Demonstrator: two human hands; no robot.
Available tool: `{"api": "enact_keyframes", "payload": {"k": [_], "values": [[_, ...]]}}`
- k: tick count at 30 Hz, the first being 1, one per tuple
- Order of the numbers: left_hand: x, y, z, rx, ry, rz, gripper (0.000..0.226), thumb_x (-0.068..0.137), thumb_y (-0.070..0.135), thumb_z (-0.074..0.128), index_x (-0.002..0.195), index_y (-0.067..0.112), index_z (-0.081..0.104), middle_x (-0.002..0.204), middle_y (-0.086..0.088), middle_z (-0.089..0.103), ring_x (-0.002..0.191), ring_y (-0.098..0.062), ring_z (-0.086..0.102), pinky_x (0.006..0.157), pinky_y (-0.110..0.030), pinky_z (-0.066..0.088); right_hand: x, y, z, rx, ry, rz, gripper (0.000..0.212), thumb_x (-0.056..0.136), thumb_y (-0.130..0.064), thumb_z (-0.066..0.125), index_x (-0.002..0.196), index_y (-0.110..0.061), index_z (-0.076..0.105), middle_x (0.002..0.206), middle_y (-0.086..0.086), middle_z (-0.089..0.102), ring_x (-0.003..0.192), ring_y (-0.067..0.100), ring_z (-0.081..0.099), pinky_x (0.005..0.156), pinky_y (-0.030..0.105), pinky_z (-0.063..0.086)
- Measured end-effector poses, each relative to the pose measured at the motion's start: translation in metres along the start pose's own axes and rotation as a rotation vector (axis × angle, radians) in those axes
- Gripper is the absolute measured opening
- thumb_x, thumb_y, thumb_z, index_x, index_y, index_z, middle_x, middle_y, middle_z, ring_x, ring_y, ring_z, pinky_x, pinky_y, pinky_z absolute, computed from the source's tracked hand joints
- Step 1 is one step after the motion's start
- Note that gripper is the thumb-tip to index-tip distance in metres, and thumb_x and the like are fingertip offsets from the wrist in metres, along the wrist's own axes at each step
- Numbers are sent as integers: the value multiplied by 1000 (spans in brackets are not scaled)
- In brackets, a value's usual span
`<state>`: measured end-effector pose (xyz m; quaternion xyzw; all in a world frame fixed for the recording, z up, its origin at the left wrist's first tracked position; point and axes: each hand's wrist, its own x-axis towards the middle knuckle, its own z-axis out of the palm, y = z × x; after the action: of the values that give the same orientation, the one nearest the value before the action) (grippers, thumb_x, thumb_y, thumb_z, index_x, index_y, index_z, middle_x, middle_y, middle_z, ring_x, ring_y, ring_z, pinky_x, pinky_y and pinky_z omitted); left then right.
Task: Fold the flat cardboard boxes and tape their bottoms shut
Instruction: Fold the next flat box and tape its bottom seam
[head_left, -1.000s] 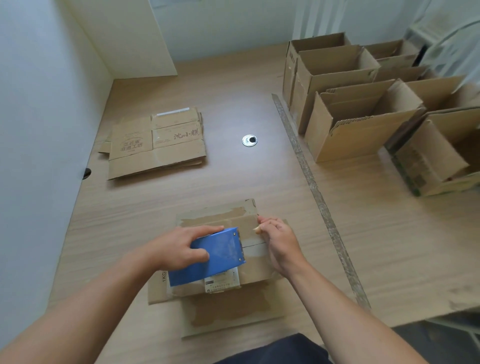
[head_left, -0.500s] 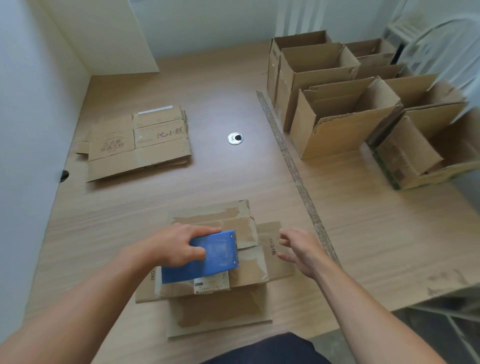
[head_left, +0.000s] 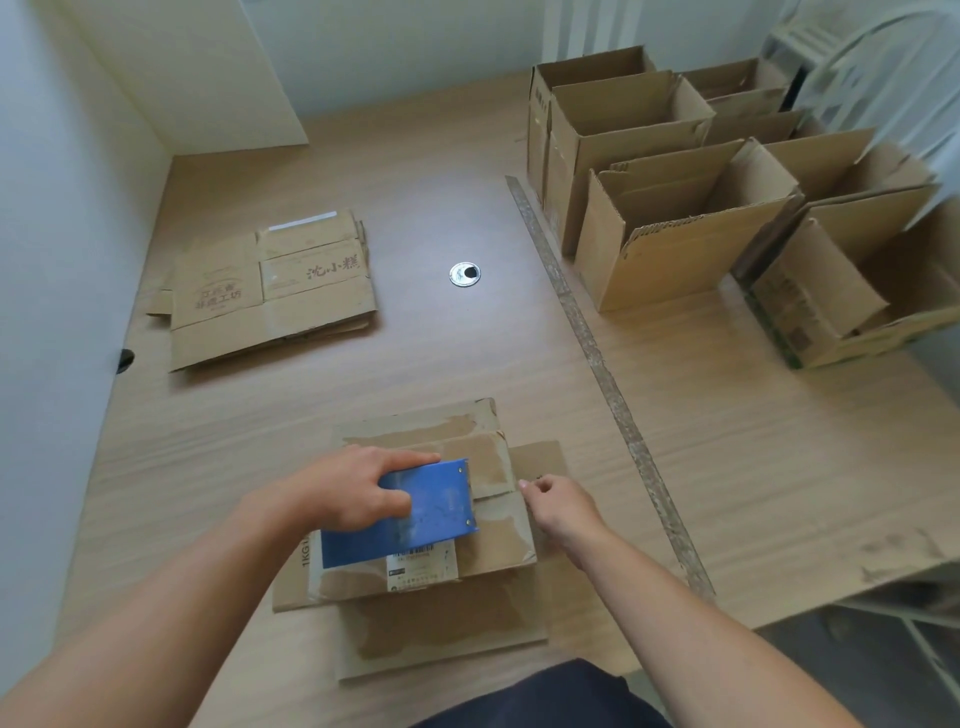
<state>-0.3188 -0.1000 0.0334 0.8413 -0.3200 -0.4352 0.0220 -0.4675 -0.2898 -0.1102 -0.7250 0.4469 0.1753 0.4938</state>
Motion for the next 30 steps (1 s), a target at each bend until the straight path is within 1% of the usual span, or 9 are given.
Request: {"api": "enact_keyframes", "payload": {"k": [2,4,9,12,14,16,19,24,30], "values": [[0,-1,0,9,7,2,76,66,47,41,141,61,35,126,9,57,102,-15,55,92,-35,48,-4,-5,-3,-137,63,-53,48,97,-46,54,134,-15,57,137,14,54,125,30,52,101,34,42],[-1,-2,0,7,9,5,76,67,47,41,140,61,34,125,9,57,101,-14,55,91,-36,48,-12,-9,-8,-109,128,-112,61,95,-43,58,149,-20,40,146,13,39,133,31,45,107,38,39],[-2,-3,4,24,41,16,74,68,47,43,140,62,34,122,10,58,96,-12,55,83,-30,48,-22,-20,-12,169,84,-345,29,97,-32,59,124,-21,64,115,-1,65,108,15,62,92,29,48],[-4,-6,7,29,60,34,75,69,48,44,141,62,33,128,14,57,97,-12,55,78,-25,45,-19,-35,-7,186,-3,-324,42,94,-40,63,134,-29,56,115,-3,63,104,13,61,91,29,48],[-6,-9,9,43,77,48,72,71,47,45,140,63,33,128,14,57,94,-11,53,71,-20,41,-15,-41,-3,181,-31,-312,45,91,-38,67,134,-31,55,113,-3,66,101,15,64,88,29,51],[-8,-12,10,50,93,58,72,71,48,45,140,64,32,130,14,58,96,-12,54,74,-22,43,-11,-42,-1,231,-36,-298,43,91,-34,69,132,-30,57,111,0,68,98,16,66,88,31,53],[-9,-13,11,44,93,70,72,71,49,44,139,66,30,136,16,56,102,-13,56,86,-29,47,-7,-40,2,262,-42,-287,41,93,-31,67,132,-27,56,109,1,69,98,19,68,92,41,55],[-13,-25,4,-3,80,72,69,73,47,48,137,68,32,136,18,55,101,-9,54,73,-18,39,-4,-37,9,198,36,-318,44,96,-32,61,139,-27,54,107,-7,63,100,12,63,87,28,49],[-29,-47,-2,-72,17,64,67,75,46,53,133,71,33,130,31,48,101,6,50,76,-17,37,-9,-28,31,-7,72,-429,48,102,-41,48,149,-31,43,124,4,61,118,21,55,98,31,42]]}}
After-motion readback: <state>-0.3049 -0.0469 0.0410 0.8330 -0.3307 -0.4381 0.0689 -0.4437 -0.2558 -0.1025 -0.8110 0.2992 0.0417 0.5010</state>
